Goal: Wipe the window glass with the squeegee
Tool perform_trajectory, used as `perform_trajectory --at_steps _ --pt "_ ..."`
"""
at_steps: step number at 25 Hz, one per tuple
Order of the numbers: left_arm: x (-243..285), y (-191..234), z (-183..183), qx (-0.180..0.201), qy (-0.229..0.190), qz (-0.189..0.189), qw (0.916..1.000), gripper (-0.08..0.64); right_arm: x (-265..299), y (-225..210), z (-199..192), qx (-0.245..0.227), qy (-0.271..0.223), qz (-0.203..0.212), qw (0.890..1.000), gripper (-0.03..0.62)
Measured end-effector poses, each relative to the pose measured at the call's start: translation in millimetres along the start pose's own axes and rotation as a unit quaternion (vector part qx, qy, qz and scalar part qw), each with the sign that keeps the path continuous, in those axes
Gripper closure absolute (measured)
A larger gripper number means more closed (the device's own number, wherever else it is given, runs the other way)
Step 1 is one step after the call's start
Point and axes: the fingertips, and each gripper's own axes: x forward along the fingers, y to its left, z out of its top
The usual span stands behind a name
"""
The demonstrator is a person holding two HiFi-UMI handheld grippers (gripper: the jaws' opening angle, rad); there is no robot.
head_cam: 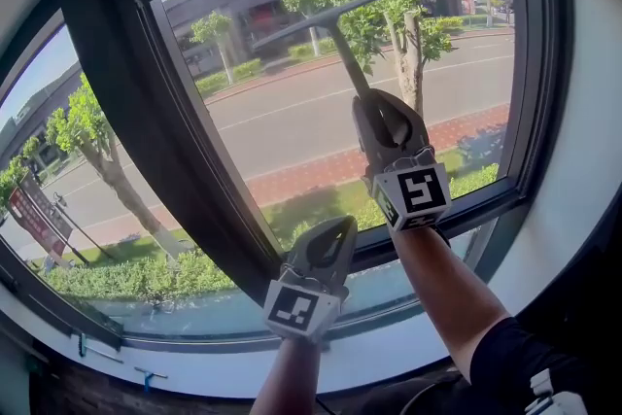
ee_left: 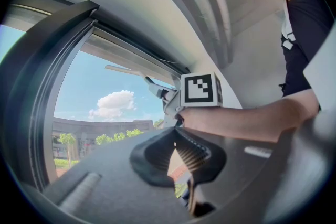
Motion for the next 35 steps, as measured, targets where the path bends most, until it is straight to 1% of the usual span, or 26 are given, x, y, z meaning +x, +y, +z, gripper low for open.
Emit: perform_trajectory --at_steps 5,14,22,29,35 --pt "-5 -2 -6 -0.003 0.007 0.004 1.0 0.557 -16 3 -9 0.01 0.011 0.003 1.0 0.491" --pt "-11 -3 -13 -0.01 0.013 0.006 0.9998 0.557 -47 8 -39 -0.001 0.037 0.004 0.999 0.491" --pt "-13 -8 -18 -0.017 0.019 0.001 0.9997 0.557 -69 15 -57 0.005 0.063 0.005 0.998 0.491" --pt "-16 -9 -22 -0.02 0.021 0.002 0.9996 0.557 -94 22 -75 0.025 0.092 0.002 0.995 0.491" --pt "-17 -11 -27 -0.027 0.024 0.001 0.9994 0.557 -120 31 -95 0.038 0.127 0.0 0.991 0.491"
